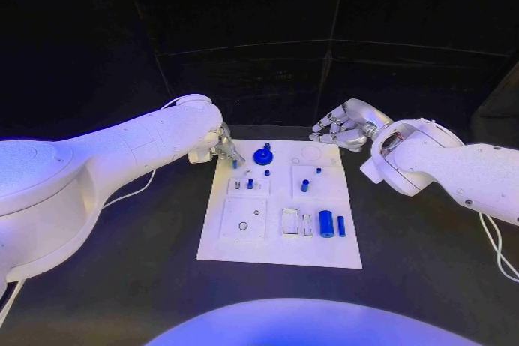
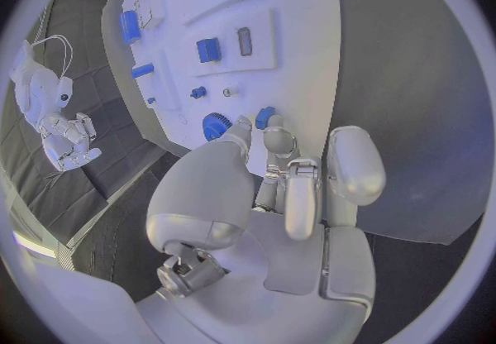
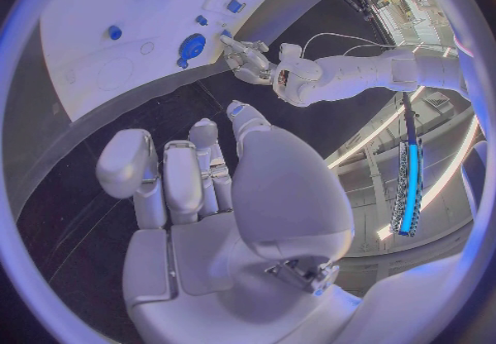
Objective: Assemble the parts on the task board
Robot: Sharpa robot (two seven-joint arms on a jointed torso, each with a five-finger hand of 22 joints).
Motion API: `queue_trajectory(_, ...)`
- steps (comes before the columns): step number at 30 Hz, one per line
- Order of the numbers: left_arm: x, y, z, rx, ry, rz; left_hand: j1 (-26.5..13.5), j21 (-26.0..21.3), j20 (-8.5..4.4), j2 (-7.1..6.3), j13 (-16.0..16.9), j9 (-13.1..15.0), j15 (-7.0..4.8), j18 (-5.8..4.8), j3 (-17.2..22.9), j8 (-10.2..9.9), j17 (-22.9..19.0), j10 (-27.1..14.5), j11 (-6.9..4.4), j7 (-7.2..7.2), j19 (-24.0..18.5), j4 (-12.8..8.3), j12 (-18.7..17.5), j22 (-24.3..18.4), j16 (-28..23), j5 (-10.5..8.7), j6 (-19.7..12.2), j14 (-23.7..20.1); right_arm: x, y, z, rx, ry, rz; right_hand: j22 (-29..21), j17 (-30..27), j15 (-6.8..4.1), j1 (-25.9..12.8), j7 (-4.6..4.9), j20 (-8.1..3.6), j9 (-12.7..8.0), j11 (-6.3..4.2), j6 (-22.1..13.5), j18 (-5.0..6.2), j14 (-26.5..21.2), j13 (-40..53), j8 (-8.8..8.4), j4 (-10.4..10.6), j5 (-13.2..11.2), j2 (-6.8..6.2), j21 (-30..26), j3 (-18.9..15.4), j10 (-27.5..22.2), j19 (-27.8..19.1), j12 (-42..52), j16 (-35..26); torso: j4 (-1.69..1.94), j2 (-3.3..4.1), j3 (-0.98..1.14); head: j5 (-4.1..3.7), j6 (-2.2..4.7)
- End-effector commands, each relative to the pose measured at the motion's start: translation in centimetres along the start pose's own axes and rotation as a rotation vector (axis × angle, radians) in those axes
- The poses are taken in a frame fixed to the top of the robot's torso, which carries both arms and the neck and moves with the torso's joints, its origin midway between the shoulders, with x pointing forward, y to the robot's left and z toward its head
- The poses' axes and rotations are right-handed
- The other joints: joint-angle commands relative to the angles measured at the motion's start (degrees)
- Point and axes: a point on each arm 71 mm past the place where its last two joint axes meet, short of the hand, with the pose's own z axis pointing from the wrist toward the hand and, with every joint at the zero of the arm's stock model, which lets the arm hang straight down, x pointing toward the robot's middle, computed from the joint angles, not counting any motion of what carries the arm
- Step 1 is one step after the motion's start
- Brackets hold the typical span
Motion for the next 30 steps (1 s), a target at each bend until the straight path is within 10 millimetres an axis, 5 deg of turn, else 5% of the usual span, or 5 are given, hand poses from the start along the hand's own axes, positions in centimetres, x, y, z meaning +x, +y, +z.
queue_trajectory(1,-0.06,-0.17,-0.03,0.009,-0.002,0.006,0.8,0.2,0.4,0.27,-0.1,-0.1,0.37,0.14,0.1,-0.2,15.1,-0.3,0.2,0.03,0.1,-0.6,0.2,0.1,0.4,0.28,0.5,6.0,-0.03,0.19,0.04,-0.01,0.003,-0.004,-0.1,0.0,-0.36,-0.2,-0.06,-0.15,0.1,-0.21,-0.1,0.97,1.5,-0.1,0.26,0.4,0.2,-0.01,-0.3,-0.1,-0.3,0.1,0.0,-0.1,0.03,0.01,0.01,-0.03,-0.05)
queue_trajectory(18,-0.16,-0.09,-0.04,0.024,-0.017,-0.003,11.6,0.2,-0.08,5.5,-0.7,-0.9,-0.24,0.12,10.5,-1.5,15.1,-1.1,-0.49,-0.6,0.1,-8.6,-0.8,0.4,0.4,0.34,-0.7,6.0,-0.01,0.2,0.04,-0.01,0.004,-0.004,-0.1,0.1,-0.38,-0.1,-0.09,-0.17,0.1,-0.23,0.0,0.97,1.5,-0.1,0.37,0.5,0.3,0.12,-0.3,-0.2,-0.3,0.1,0.1,-0.2,0.02,-0.01,0.01,-0.05,-0.21)
queue_trajectory(22,-0.23,0.06,-0.1,0.035,-0.026,-0.009,10.6,0.3,0.08,3.87,-1.0,-0.8,0.03,0.05,17.1,-1.2,15.1,-0.7,0.01,-0.26,0.1,-10.8,-1.4,0.6,0.4,0.39,-0.7,6.0,-0.02,0.19,0.03,-0.009,0.005,-0.004,-0.1,0.1,-0.38,-0.1,-0.09,-0.17,0.1,-0.23,0.0,0.97,1.5,-0.1,0.37,0.5,0.3,0.12,-0.3,-0.2,-0.3,0.1,0.1,-0.2,0.07,-0.02,-0.01,-0.09,-0.25)
queue_trajectory(24,-0.27,0.21,-0.17,0.043,-0.033,-0.013,7.1,0.2,0.31,0.94,-1.3,-0.4,0.36,0.04,25.2,-0.5,15.1,0.0,-0.47,-0.02,0.2,-12.5,-1.6,0.8,0.4,0.45,-0.7,6.0,-0.03,0.17,0.01,-0.009,0.005,-0.004,-0.1,0.1,-0.38,-0.1,-0.09,-0.17,0.1,-0.23,0.0,0.97,1.5,-0.1,0.37,0.5,0.3,0.12,-0.3,-0.2,-0.3,0.1,0.1,-0.2,0.1,-0.04,-0.01,-0.1,-0.22)
queue_trajectory(30,-0.54,0.59,-0.76,0.07,-0.064,-0.026,3.5,0.2,0.27,-1.34,-1.2,0.3,0.18,0.07,31.8,0.7,15.1,0.7,-0.22,-0.07,0.2,-13.6,-1.4,1.0,0.4,0.35,-0.6,6.0,-0.11,0.05,-0.07,-0.005,0.006,-0.005,-0.1,0.1,-0.38,-0.1,-0.09,-0.17,0.1,-0.23,0.0,0.97,1.5,-0.1,0.37,0.5,0.3,0.12,-0.3,-0.2,-0.3,0.1,0.1,-0.2,0.22,-0.08,0.0,-0.04,-0.34)
